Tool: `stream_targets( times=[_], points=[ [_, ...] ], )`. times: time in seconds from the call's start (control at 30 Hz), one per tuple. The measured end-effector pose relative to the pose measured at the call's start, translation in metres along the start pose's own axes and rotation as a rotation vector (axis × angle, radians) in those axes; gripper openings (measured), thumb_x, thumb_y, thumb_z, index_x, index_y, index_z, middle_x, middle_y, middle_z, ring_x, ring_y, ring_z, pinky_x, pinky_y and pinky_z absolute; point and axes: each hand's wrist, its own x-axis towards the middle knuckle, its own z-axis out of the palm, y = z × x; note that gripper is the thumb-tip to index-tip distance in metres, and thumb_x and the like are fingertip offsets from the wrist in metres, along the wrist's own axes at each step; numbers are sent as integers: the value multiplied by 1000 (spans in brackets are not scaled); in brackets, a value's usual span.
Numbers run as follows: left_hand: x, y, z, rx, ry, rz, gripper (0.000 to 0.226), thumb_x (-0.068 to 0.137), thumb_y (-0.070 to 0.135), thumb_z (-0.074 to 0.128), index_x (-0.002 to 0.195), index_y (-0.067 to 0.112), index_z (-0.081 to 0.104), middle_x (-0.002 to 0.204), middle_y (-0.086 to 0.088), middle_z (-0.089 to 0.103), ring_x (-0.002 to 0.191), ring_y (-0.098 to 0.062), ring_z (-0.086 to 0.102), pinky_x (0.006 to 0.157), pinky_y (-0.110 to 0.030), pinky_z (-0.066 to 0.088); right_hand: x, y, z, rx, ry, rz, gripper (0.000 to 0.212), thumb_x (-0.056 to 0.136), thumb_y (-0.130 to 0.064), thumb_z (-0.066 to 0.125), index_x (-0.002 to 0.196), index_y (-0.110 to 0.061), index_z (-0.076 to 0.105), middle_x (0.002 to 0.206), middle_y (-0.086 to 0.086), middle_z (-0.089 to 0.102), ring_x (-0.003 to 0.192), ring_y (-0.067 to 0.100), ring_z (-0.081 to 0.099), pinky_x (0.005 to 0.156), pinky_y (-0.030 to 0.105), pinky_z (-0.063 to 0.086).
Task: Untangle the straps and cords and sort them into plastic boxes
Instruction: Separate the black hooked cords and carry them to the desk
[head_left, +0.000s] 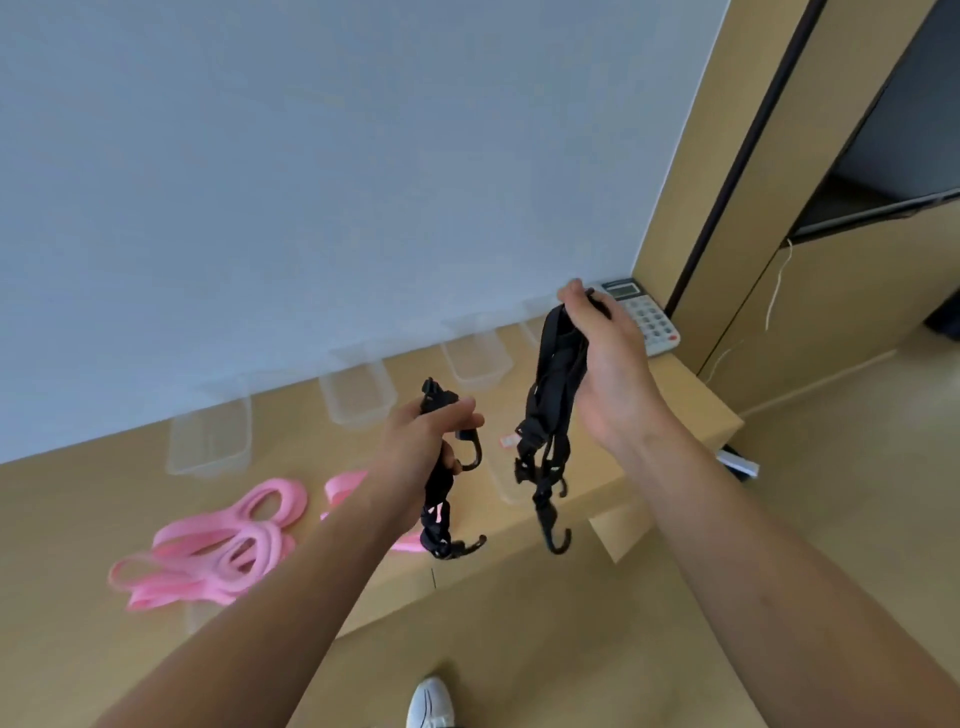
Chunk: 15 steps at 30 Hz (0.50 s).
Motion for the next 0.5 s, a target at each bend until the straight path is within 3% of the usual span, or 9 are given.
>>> stream_targets(
  times=[0.13,0.23,0.33,0.43,0.5],
  points=[
    [41,20,-3,9,54,-64,17,93,16,73,101,3,66,78,-7,75,39,-11,40,41,-24,41,42,-15,25,-27,10,-71,23,86,-31,77,79,-17,59,76,2,49,79,23,45,74,37,38],
    [65,28,-7,-2,56,-78,17,93,15,73,100,2,65,71,-5,70,38,-10,38,40,-22,39,72,-17,35,-32,14,-138,23,82,-26,79,75,-19,59,76,6,49,73,24,44,65,37,41],
    [87,34,-11,-21,69,-82,17,92,16,73,100,2,66,65,-2,71,39,-11,39,41,-23,40,101,0,33,-72,45,-165,19,76,-31,81,72,-25,63,79,3,55,77,23,50,70,36,44],
    [104,37,-13,-21,104,-89,18,92,17,74,100,2,68,66,-3,72,39,-11,40,41,-24,41,126,43,15,-129,111,-87,16,73,-32,81,73,-28,65,77,-4,60,78,16,56,75,33,48],
    [113,36,-10,-18,122,-100,17,92,18,74,99,3,68,69,-4,71,39,-11,40,41,-24,41,143,76,-6,-144,136,15,16,76,-29,80,77,-24,65,76,2,59,76,21,56,75,38,48]
  ],
)
